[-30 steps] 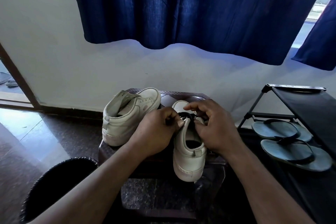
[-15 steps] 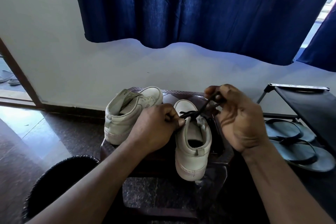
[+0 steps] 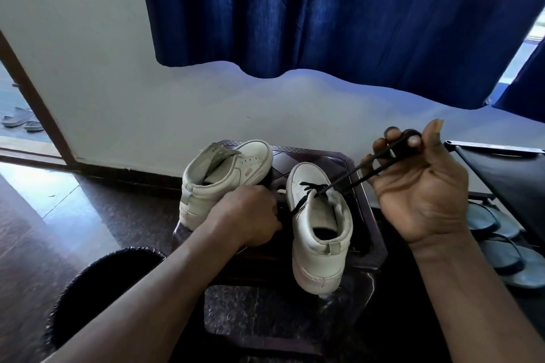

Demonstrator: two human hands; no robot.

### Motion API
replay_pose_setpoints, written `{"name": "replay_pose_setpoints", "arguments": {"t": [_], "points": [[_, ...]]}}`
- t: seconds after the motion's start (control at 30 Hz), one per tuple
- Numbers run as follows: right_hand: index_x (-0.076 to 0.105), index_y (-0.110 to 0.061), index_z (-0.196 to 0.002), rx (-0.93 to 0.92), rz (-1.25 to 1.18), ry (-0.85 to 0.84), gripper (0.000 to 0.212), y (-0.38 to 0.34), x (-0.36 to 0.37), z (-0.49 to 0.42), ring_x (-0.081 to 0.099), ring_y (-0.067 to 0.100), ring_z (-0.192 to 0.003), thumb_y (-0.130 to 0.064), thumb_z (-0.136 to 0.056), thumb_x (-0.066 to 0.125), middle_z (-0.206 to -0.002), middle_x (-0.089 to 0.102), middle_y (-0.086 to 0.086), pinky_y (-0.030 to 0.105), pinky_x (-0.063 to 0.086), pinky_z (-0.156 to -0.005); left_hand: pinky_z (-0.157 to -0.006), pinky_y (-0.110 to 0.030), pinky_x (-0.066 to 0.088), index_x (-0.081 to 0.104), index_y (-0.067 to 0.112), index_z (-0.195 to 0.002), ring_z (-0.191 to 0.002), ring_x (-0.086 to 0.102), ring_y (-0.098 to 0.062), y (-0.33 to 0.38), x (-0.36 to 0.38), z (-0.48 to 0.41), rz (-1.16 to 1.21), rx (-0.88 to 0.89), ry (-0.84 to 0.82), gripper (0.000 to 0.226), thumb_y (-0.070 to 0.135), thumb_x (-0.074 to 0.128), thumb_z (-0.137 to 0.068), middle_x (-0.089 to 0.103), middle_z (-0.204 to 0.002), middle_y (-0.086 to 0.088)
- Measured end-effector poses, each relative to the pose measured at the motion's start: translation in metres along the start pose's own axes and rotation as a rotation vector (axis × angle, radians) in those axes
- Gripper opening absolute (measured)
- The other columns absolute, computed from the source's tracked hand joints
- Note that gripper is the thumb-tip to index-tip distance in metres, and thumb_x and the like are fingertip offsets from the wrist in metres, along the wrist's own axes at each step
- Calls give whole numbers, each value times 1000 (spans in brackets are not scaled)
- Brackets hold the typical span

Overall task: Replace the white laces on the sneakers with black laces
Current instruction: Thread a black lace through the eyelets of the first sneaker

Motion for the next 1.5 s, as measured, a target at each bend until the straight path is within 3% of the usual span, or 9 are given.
{"name": "replay_pose_setpoints", "arguments": {"t": [0.13,0.27,0.5,0.73,0.97,1.07,1.17,1.3,1.5], "points": [[57,-25,-75,-3,8,-5,39,2,-2,-1,62,12,-89,-46,-106,48,-95,65,-4,34,48,-85,-80,-31,58,68,27,-79,-85,69,-19,-9,-7,2,13,36,36,13,35,76,-85,71,-83,8],[56,-23,-76,-23,75,-21,36,5,1,-2,62,14,-92,-45,-105,51,-96,66,-3,35,44,-86,-68,-8,44,74,25,-97,-71,60,2,2,-9,5,495,191,-12,11,28,81,-89,71,-84,10],[62,-24,-73,-33,162,-16,30,16,8,0,66,11,-91,-42,-96,58,-93,70,-4,35,44,-83,-64,-15,42,69,23,-82,-65,51,0,15,-4,2,699,226,46,21,37,71,-97,63,-72,14],[77,-26,-76,-33,216,-51,38,24,10,-1,61,15,-101,-58,-62,91,-100,73,-6,33,42,-89,-67,-27,44,68,22,-87,-76,61,-10,11,-11,2,236,150,199,23,42,68,-98,64,-77,10],[80,-22,-82,-8,230,4,18,28,-4,-5,60,14,-92,-40,-81,79,-98,72,-2,38,38,-88,-76,-37,54,69,22,-106,-100,69,-30,1,5,14,-208,20,0,20,35,66,-91,70,-109,-2],[77,-16,-89,10,278,15,22,31,-5,-6,58,13,-93,-37,-81,78,-96,72,-2,34,38,-85,-76,-29,55,63,28,-84,-90,67,-21,2,1,11,33,86,27,10,33,70,-88,69,-91,8],[74,-12,-95,4,308,-4,50,31,-4,-6,56,14,-95,-49,-67,91,-96,70,-2,31,40,-83,-64,-14,46,71,27,-88,-74,63,-5,3,-1,6,384,136,25,10,25,80,-83,71,-80,9],[75,-18,-87,-10,320,-19,53,31,-3,-6,55,16,-100,-57,-56,93,-100,73,-2,31,40,-83,-73,-28,47,75,22,-90,-72,58,-9,7,3,1,801,160,-45,14,31,84,-84,69,-78,4],[76,-14,-96,22,345,-24,46,37,-2,-5,56,12,-92,-46,-65,90,-95,71,-2,25,42,-78,-63,-28,40,72,16,-85,-61,47,-10,13,9,-1,836,107,13,22,34,72,-98,60,-70,3]]}}
Point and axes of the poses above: each hand's wrist, its own z-axis away from the middle knuckle, its own x-axis out of the palm, y = z × x, the point moved 6 cm from there along -z, towards the middle knuckle
